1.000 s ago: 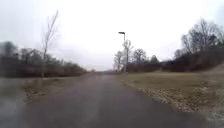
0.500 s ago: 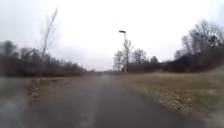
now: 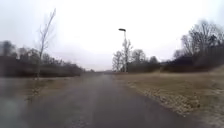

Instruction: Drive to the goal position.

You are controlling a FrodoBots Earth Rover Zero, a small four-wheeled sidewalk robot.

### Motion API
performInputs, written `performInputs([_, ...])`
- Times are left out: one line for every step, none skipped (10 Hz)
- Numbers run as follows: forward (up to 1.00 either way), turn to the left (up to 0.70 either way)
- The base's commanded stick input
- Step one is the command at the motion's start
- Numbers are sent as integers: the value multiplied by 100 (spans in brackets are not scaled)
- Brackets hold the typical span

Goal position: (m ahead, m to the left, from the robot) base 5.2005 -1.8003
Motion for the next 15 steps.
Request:
performInputs([70,0])
performInputs([70,0])
performInputs([70,0])
performInputs([70,0])
performInputs([70,0])
performInputs([70,0])
performInputs([70,0])
performInputs([70,0])
performInputs([70,0])
performInputs([70,0])
performInputs([70,0])
performInputs([70,0])
performInputs([70,0])
performInputs([70,22])
performInputs([70,21])
